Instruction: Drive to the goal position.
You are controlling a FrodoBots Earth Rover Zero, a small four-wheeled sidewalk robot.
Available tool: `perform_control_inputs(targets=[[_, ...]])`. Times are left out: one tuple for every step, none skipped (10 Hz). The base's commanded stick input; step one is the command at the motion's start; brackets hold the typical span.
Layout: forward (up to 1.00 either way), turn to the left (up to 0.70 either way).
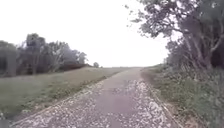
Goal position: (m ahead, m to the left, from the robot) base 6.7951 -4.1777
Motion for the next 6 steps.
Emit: perform_control_inputs(targets=[[1.00, 0.00], [1.00, 0.00], [1.00, -0.13], [1.00, -0.27], [1.00, -0.27], [1.00, -0.25]])
